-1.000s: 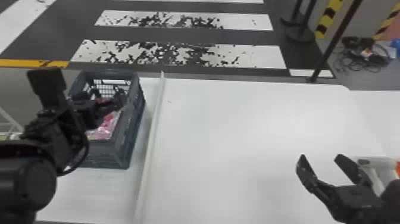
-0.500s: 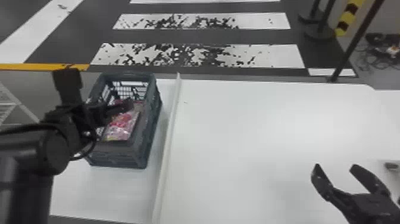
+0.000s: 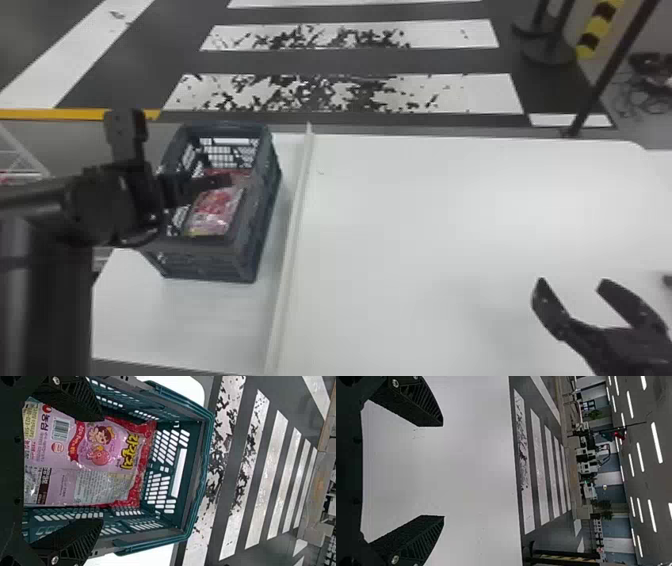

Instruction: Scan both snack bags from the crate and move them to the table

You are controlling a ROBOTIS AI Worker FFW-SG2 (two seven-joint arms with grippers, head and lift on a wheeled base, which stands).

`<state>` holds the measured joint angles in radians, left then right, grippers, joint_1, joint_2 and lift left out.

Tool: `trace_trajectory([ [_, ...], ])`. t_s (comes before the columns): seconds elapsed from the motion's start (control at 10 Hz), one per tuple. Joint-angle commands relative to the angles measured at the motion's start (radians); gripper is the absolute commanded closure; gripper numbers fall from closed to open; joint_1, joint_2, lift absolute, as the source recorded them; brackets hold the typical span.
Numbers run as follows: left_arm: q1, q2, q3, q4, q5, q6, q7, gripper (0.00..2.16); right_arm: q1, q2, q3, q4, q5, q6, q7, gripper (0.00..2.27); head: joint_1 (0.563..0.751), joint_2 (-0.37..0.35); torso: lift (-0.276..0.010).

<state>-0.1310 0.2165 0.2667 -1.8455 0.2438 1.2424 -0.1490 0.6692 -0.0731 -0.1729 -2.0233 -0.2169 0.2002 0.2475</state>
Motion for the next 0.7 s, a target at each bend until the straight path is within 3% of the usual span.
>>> trace_trajectory([
  [0.0,-0.030,0.003,-0.003,0.051,-0.011,0.006,-0.001,0.11,0.004,-0.002,-0.007,0.000,-0.004,0.002,0.003,0.10,0.695,0.109,-0.087],
  [0.1,-0.052,0.003,-0.021,0.091,-0.044,0.003,0.000,0.16,0.007,-0.002,-0.011,0.002,-0.010,0.005,0.007,0.10,0.695,0.112,-0.087],
  [0.5,-0.131,0.009,-0.026,0.236,-0.064,0.012,-0.018,0.16,0.006,-0.014,-0.010,0.002,-0.021,0.011,0.007,0.10,0.695,0.118,-0.087],
  [0.6,-0.147,0.009,-0.030,0.259,-0.083,0.046,-0.040,0.16,0.004,-0.022,-0.005,0.002,-0.026,0.014,0.007,0.10,0.695,0.117,-0.087],
])
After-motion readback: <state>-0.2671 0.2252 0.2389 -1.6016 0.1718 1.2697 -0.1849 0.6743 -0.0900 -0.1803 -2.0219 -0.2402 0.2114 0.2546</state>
